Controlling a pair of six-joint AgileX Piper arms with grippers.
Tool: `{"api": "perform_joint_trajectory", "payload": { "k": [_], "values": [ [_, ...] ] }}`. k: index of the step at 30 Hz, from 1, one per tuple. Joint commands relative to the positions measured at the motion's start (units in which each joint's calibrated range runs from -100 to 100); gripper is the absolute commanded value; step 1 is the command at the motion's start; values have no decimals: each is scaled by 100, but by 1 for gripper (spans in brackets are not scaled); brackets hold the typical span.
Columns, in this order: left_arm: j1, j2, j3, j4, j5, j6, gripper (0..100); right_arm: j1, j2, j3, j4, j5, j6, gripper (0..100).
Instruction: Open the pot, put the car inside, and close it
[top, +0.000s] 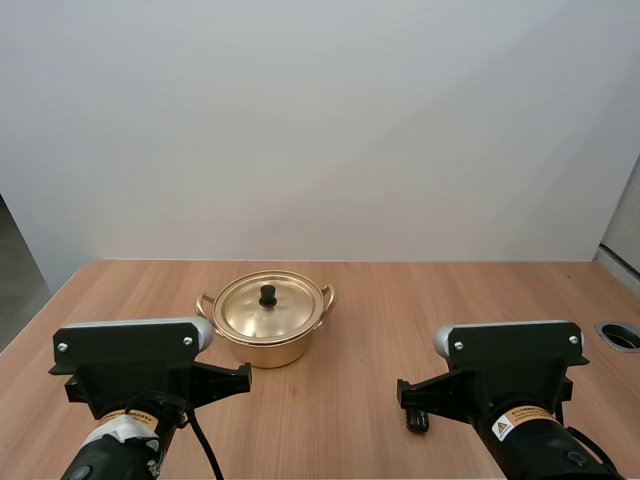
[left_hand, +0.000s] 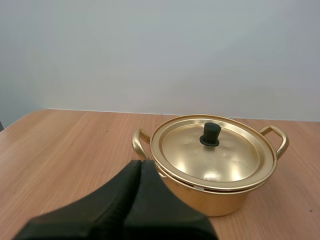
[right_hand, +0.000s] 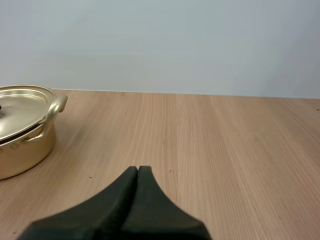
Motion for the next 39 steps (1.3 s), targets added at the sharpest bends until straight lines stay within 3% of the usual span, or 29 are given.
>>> {"api": "perform_joint_trajectory", "payload": {
  "k": [1, 39],
  "values": [
    [3, 0, 0, 1, 10, 1, 0, 0, 0, 0, 4, 8, -1, 0],
    [3, 0, 0, 14, -46, 66, 0, 0, 0, 0, 111, 4, -1, 0]
  ]
}}
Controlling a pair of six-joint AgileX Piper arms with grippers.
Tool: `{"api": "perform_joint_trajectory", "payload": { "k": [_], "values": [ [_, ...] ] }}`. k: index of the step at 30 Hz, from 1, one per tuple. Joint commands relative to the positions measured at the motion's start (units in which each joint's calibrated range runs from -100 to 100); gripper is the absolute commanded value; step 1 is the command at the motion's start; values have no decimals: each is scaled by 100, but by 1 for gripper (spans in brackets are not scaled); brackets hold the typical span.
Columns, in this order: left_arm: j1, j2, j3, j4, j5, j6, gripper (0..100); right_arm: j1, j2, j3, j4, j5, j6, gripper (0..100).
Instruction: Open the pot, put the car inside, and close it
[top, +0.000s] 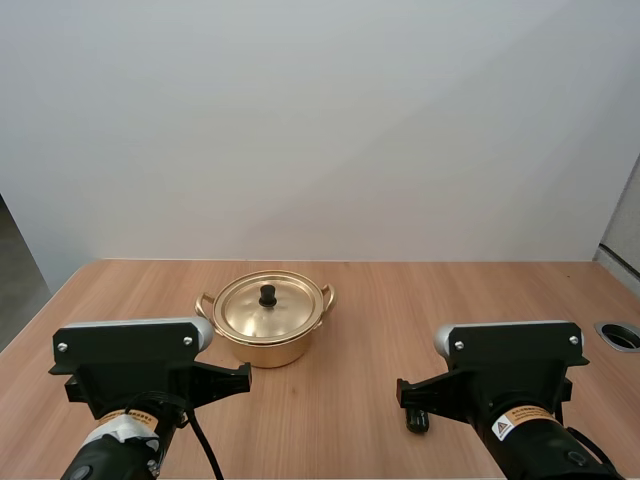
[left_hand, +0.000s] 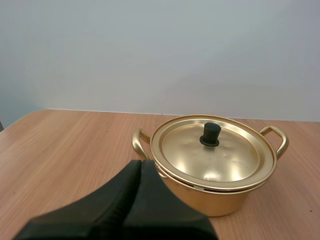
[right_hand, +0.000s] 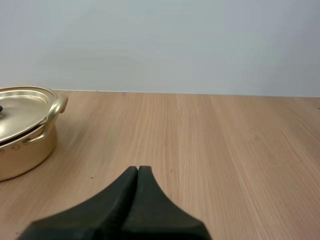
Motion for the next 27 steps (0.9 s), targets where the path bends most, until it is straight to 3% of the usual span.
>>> {"api": "perform_joint_trajectory", "payload": {
  "k": [1, 6, 11, 15, 18, 23, 27],
  "values": [
    [3, 0, 0, 14, -147, 241, 0, 0, 0, 0, -161, -13, -15, 0],
    [3, 0, -855, 274, -743, 1369, 0, 0, 0, -524, -2155, 2, -111, 0],
    [3, 0, -2315, 598, -79, 1492, 0, -9, 0, -1812, -2444, 419, 17, 0],
    [3, 0, -3040, 90, 325, 1305, 0, -25, 0, -2795, -2098, 1382, 30, 0],
    [3, 274, -3278, -350, 280, 1817, 0, -25, 0, -3043, -1232, 1521, -641, 0],
    [45, 2451, -3763, -2019, 2620, 3635, 0, -25, 485, -3061, 302, 2953, -2053, 0],
    [80, 4607, -4606, -2293, 4159, 3900, 0, -25, 681, -3061, 668, 3625, -2235, 0]
  ]
}}
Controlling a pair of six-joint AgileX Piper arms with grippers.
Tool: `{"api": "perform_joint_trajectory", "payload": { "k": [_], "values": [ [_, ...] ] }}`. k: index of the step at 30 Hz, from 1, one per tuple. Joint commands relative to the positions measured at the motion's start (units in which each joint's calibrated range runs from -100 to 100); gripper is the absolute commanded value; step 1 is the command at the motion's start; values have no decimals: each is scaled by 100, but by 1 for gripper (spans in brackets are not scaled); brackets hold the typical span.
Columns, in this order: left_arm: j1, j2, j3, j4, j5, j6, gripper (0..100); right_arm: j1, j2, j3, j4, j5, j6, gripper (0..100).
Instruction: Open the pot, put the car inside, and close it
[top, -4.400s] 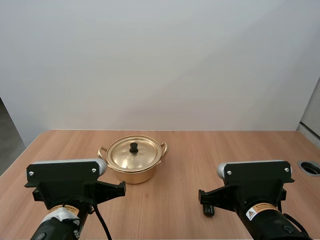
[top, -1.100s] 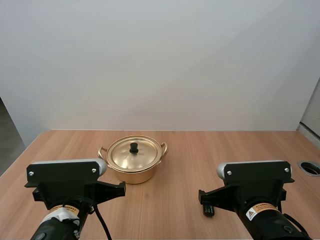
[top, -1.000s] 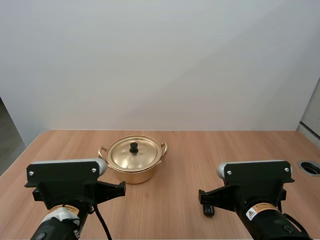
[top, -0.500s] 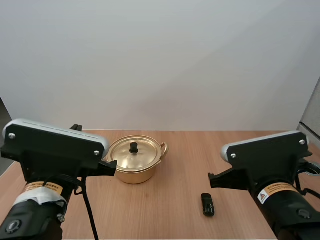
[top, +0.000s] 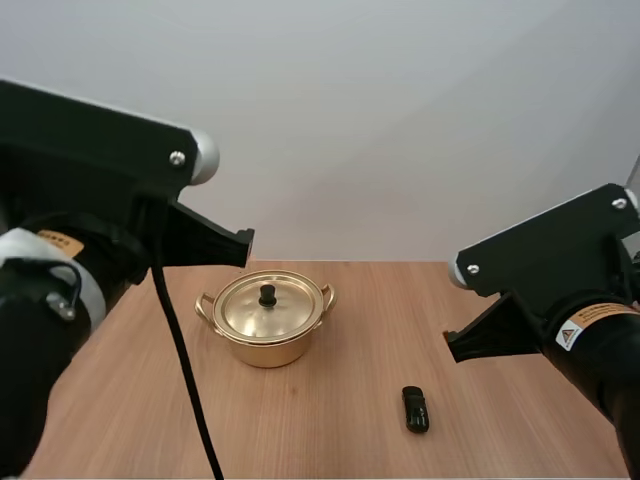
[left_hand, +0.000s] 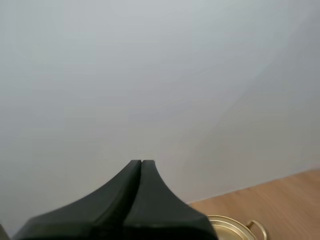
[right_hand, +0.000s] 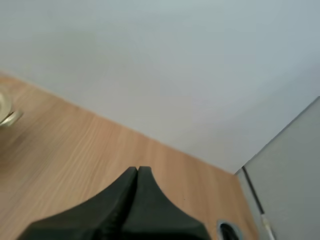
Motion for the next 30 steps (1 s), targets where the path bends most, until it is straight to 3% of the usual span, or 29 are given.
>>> {"api": "perform_joint_trajectory", "payload": {
  "k": [1, 4, 6, 8, 11, 12, 30],
  "values": [
    [0, 3571, -726, -851, 2452, 1549, 0, 0, -10, -6, 2072, 374, -942, 0],
    [0, 4747, -1362, -776, 2969, 1423, 1, 0, -20, 8, 2072, 457, -942, 0],
    [0, 5305, -1716, -779, 3361, 1321, 12, 0, -32, 62, 2072, 453, -942, 0],
    [0, 5750, -1946, -812, 3575, 1280, 37, 0, -35, 121, 2072, 468, -942, 0],
    [0, 6129, -2107, -796, 3574, 1085, 89, 0, -35, 171, 2072, 468, -942, 0],
    [0, 6218, -2123, -782, 3535, 1048, 99, 0, -35, 171, 2072, 468, -942, 0],
    [-16, 7693, -2133, -795, 3131, 1121, 100, -112, -35, 169, 2116, 500, -942, 0]
  ]
}}
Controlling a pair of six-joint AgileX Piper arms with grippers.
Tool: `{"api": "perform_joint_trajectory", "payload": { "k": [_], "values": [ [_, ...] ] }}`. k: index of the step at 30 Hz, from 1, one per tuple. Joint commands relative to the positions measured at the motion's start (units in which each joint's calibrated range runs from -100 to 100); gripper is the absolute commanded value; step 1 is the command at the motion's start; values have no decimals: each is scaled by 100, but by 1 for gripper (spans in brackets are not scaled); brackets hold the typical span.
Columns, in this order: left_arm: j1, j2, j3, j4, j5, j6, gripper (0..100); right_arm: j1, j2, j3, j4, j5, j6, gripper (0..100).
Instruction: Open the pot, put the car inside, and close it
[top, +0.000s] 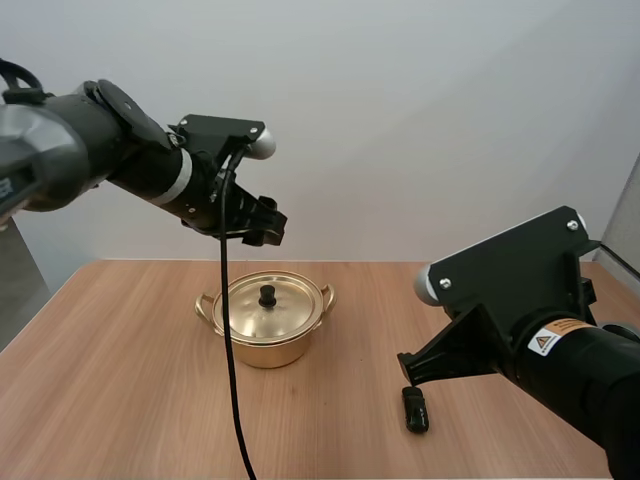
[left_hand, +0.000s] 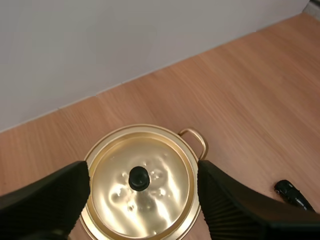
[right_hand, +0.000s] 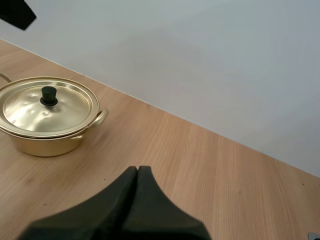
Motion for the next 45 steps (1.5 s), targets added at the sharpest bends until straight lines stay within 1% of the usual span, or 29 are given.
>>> {"api": "perform_joint_trajectory", "payload": {
  "k": [1, 7, 11, 13, 16, 20, 26, 28, 29, 30, 32, 34, 35, 36, 40, 42, 45],
  "values": [
    [-7, 2025, -2, 0, 19, 7, 100, -6, -8, -3, -5, 19, 0, 0],
    [-7, 2391, -2, 117, -8, 7, 100, -7, -8, -3, 18, 19, 0, 0],
    [-108, 2565, -2, 117, -41, 41, 100, -7, -8, -3, 29, 19, 0, 0],
    [-178, 2606, -2, 158, -275, 55, 100, -7, -8, -3, 29, 19, 0, 0],
    [-225, 2632, -2, 251, -668, 78, 100, -21, -8, -3, 28, 19, 0, 0],
    [-231, 2632, -2, 254, -1192, 141, 100, -31, -8, -3, 28, 19, 0, 0],
    [-231, 2632, -2, 242, -1453, 252, 100, -31, -8, -3, 28, 19, 0, 0],
    [-231, 2632, -2, 194, -1504, 264, 94, -31, -8, -3, 28, 19, 0, 0],
    [-231, 2632, -2, 195, -1522, 264, 88, -31, -8, -3, 28, 19, 0, 0],
    [-231, 2632, -2, 195, -1522, 264, 78, -31, -8, -3, 28, 19, 0, 0],
    [-231, 2632, -2, 243, -1506, 264, 50, -31, -8, -3, 28, 19, 0, 0],
    [-231, 2632, -2, 265, -1352, 353, 17, -31, -8, -3, 28, 19, 0, 0],
    [-231, 2632, -2, 265, -1245, 423, 3, -31, -8, -3, 28, 19, 0, 0],
    [-231, 2632, -2, 253, -1151, 492, 0, -31, -8, -3, 28, 19, 0, 0],
    [-231, 2500, -120, 76, -790, 500, 0, -50, 21, -3, 28, 19, 0, 0],
    [-231, 2245, -248, -235, -586, 612, 0, -76, 167, -3, 28, 19, 0, 0],
    [-231, 1513, -502, -746, -452, 669, 0, -111, 571, -3, 28, 19, -30, 0]
  ]
}}
